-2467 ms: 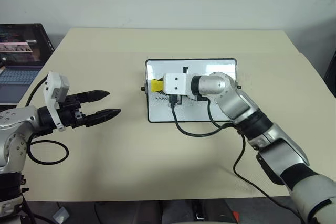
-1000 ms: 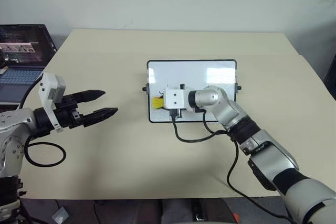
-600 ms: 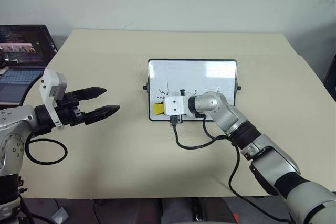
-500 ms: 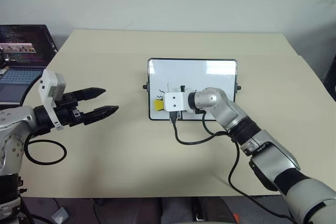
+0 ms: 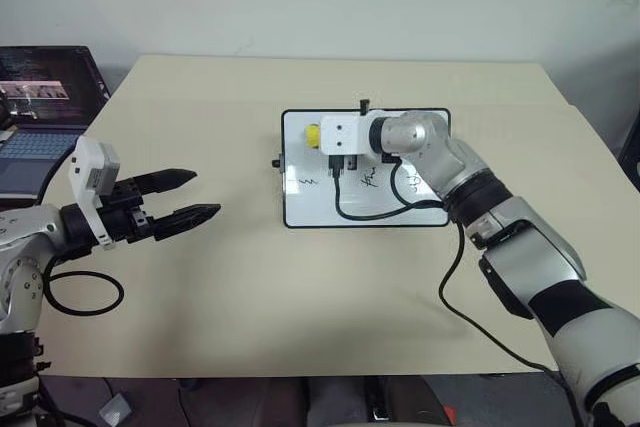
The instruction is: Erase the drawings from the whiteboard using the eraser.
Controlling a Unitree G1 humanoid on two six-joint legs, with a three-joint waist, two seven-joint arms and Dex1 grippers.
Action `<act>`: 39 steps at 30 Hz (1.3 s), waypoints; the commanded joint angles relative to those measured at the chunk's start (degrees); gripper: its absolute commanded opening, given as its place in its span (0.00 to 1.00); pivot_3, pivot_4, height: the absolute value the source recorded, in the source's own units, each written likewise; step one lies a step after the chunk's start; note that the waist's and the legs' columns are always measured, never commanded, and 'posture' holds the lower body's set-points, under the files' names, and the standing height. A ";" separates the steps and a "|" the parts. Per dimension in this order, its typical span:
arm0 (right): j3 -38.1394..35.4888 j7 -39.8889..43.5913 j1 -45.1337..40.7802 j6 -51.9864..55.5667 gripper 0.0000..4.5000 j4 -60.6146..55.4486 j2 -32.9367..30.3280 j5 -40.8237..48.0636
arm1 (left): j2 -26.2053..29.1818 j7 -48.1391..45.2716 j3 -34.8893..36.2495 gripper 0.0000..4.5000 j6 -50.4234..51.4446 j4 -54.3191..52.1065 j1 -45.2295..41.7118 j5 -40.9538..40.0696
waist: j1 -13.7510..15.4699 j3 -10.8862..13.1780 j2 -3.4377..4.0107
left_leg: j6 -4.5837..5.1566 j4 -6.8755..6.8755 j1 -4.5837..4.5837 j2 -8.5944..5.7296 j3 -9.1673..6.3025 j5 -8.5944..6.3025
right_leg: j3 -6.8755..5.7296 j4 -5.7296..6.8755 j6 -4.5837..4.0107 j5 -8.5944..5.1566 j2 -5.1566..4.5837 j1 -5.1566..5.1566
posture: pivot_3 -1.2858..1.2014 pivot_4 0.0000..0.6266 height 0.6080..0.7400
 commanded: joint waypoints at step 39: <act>1.66 3.18 8.65 12.05 0.24 -15.60 2.31 -3.93 | 0.45 0.11 -0.29 1.00 -0.84 -0.25 -1.74 0.05 | 0.02 0.02 0.00 | 0.01 -0.03 -0.02 0.02 -0.06 0.00 | -0.07 -0.02 -0.03 -0.03 0.00 -0.01 | 0.52 0.24 1.00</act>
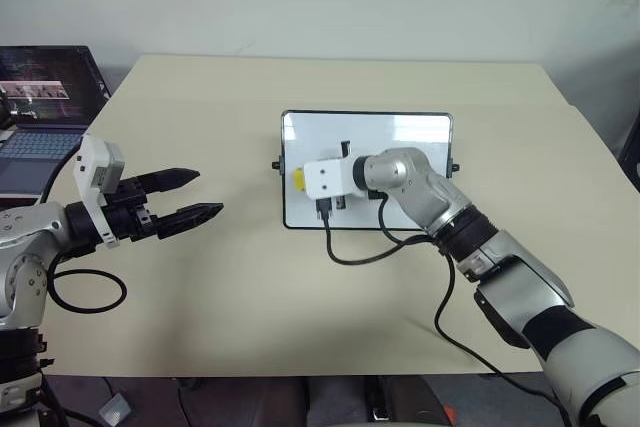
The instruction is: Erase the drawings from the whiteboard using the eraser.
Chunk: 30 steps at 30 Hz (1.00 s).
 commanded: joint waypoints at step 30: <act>-20.45 10.17 1.72 16.77 0.24 -22.28 -4.78 21.04 | 0.60 1.26 -0.04 1.00 2.14 -3.43 -2.81 -1.02 | -0.03 0.12 0.09 | -0.03 -0.04 -0.63 0.01 -0.51 -0.03 | -0.62 -0.08 -0.03 -0.02 -0.05 -0.29 | 0.52 0.24 1.00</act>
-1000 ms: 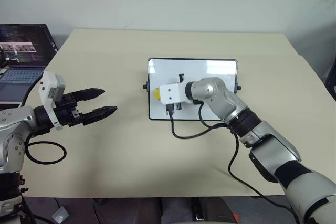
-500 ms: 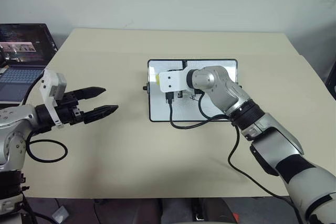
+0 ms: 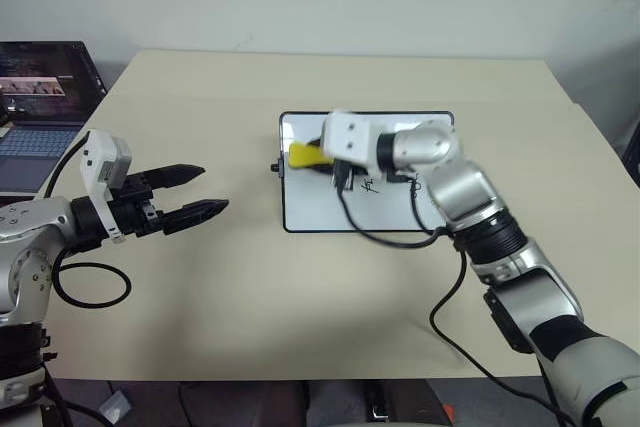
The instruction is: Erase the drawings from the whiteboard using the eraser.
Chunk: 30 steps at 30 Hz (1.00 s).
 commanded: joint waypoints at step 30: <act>-43.09 -39.54 27.00 2.74 0.24 -8.25 -8.70 20.61 | -0.77 -1.52 3.40 1.00 0.11 -7.47 5.20 -3.82 | -0.10 0.17 0.28 | 0.00 -0.06 0.03 -0.05 0.20 0.00 | 0.21 -0.04 0.07 -0.07 0.03 0.03 | 0.52 0.24 1.00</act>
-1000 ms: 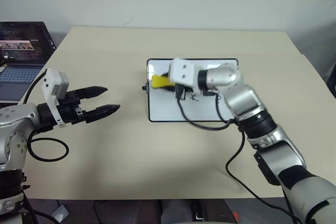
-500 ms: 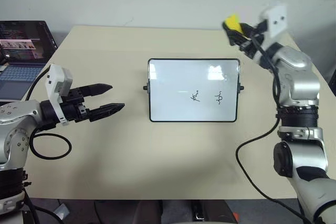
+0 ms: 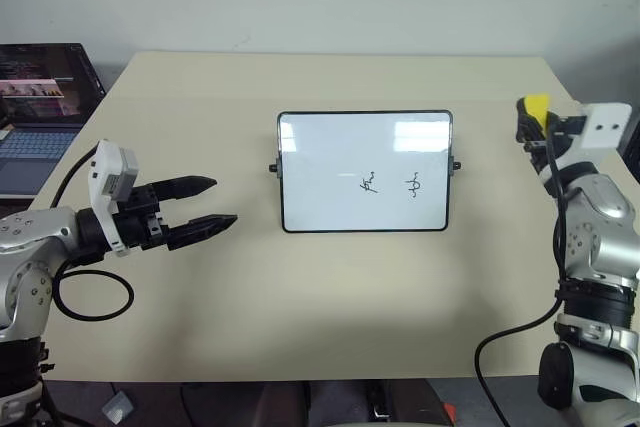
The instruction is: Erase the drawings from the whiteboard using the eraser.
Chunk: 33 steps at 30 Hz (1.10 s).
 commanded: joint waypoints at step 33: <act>2.95 -2.03 -1.99 -3.77 0.24 -3.16 -4.79 3.90 | -0.41 4.03 0.33 1.00 2.03 -3.88 -3.16 -2.19 | -0.02 0.01 0.01 | 0.00 0.03 0.05 -0.01 0.08 0.00 | 0.14 0.03 0.00 0.01 0.04 0.00 | 0.52 0.24 1.00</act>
